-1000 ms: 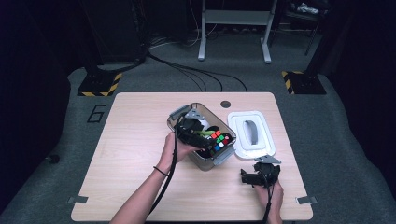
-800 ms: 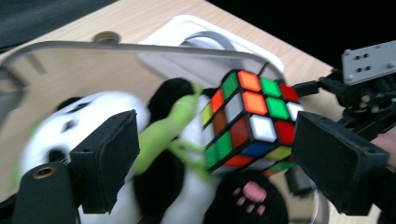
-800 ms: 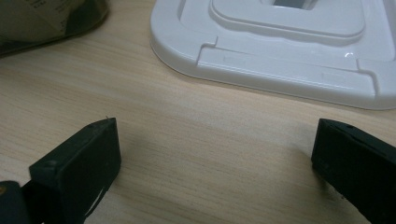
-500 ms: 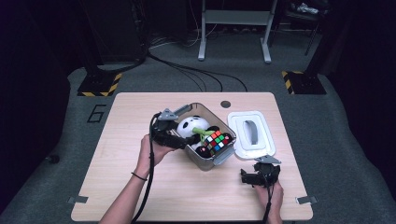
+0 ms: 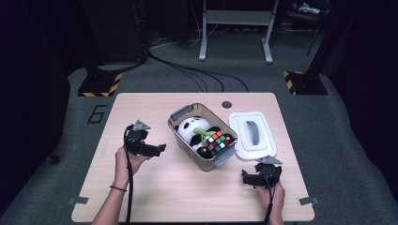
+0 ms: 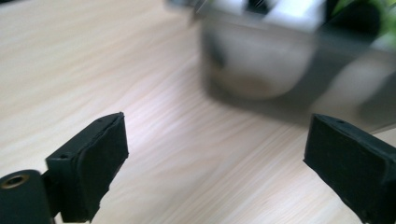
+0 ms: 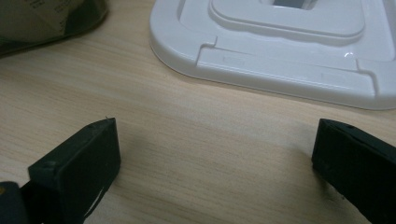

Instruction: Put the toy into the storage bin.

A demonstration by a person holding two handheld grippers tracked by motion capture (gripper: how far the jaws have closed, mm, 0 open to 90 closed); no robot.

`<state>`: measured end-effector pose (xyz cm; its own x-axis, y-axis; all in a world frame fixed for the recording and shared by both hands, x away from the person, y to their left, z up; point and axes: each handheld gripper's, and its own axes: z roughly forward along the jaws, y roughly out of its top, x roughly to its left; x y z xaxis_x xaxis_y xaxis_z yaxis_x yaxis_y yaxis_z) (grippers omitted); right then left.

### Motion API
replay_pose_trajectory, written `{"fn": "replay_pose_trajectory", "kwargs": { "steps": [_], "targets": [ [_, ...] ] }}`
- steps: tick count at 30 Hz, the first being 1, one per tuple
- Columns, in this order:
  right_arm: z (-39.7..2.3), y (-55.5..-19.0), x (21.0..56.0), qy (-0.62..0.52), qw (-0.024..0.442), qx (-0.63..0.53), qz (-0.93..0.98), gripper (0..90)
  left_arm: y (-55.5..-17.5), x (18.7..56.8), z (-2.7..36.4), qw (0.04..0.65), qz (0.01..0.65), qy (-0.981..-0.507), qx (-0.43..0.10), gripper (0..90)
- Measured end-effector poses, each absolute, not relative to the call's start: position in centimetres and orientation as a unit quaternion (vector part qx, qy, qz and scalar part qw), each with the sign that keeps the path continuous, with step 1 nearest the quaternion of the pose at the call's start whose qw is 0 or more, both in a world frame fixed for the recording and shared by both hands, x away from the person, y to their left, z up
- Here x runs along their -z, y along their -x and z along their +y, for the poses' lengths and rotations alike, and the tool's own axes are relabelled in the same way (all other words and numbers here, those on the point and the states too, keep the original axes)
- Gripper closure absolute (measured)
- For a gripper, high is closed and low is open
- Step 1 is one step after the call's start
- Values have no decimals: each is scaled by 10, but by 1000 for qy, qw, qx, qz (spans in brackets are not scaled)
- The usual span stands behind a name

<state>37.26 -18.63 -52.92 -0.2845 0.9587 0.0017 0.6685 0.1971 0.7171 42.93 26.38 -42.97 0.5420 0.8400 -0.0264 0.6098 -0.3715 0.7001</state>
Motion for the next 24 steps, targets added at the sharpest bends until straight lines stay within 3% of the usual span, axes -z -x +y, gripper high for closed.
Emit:
{"fn": "replay_pose_trajectory", "kwargs": {
  "steps": [3,12,24],
  "targets": [
    [-186,-373,529,-551,232,-313,738,0,-428,441,271,325,463,-805,-178,0],
    [-186,-373,529,-556,232,-311,735,0,-422,508,310,301,538,-765,-186,0],
    [-187,-373,529,-554,235,-310,736,0,-416,531,325,314,551,-737,-235,0]
  ]
}}
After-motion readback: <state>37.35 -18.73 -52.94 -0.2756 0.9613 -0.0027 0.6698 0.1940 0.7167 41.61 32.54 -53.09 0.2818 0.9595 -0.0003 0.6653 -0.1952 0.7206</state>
